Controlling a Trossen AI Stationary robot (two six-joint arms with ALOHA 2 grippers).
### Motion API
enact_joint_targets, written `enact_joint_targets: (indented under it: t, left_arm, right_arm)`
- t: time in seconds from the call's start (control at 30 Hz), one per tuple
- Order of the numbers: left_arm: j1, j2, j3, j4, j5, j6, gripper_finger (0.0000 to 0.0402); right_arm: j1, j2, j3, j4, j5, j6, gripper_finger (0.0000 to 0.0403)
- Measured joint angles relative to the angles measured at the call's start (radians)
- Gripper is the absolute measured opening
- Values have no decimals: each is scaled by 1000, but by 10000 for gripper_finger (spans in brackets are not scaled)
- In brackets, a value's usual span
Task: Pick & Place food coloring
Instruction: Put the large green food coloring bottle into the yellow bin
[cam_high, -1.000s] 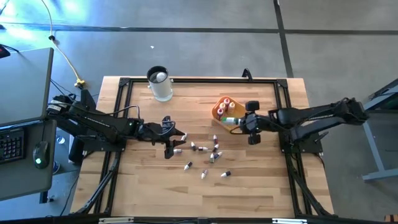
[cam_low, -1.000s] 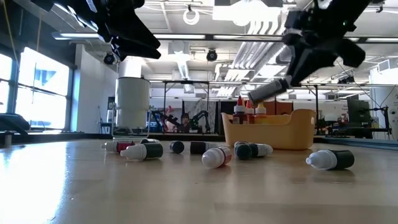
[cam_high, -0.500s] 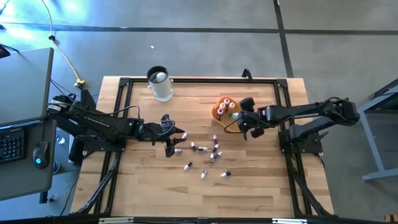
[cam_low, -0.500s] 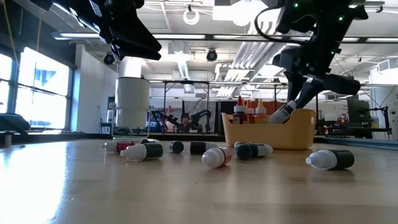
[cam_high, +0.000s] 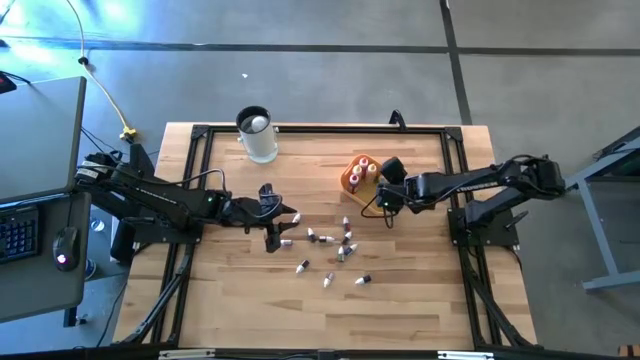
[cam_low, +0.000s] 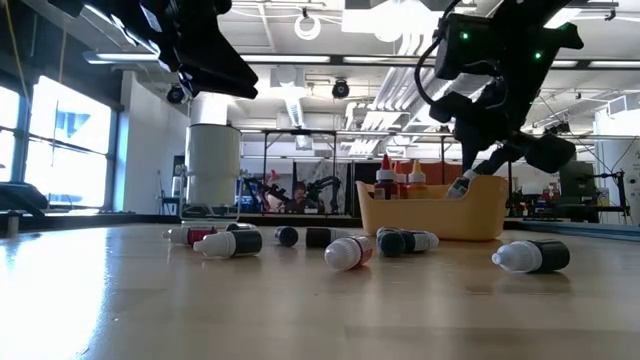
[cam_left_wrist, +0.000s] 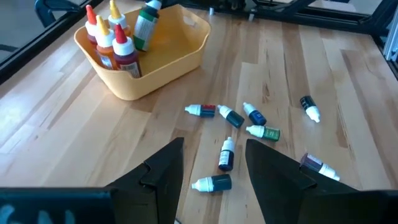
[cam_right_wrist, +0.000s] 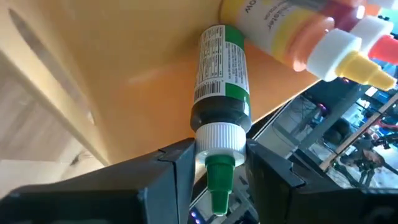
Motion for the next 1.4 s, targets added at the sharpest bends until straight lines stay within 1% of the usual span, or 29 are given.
enact_joint_targets:
  t: [0.13,0.37,0.53,0.67,0.87,1.0,1.17,1.3,1.4]
  left_arm:
    - [0,0,0,0,0,2,170]
    - [0,0,0,0,0,1,170]
    - [0,0,0,0,0,0,170]
    - [0,0,0,0,0,0,170]
    - [0,0,0,0,1,-1,170]
    - [0,0,0,0,1,-1,170]
    - [0,0,0,0,2,-1,170]
    - [0,0,0,0,2,-1,170]
    - [0,0,0,0,2,-1,170]
  right_arm:
    - [0,0,0,3,-32,-7,119]
    - [0,0,0,3,1,-18,120]
    - [-5,0,0,4,-14,-10,133]
    - [-6,0,0,12,12,-21,147]
    - [-5,0,0,75,38,-38,161]
    - [-5,0,0,110,63,-62,162]
    - [-5,0,0,110,70,-61,162]
    - [-4,0,0,115,108,-60,162]
    - [-2,0,0,133,197,-76,160]
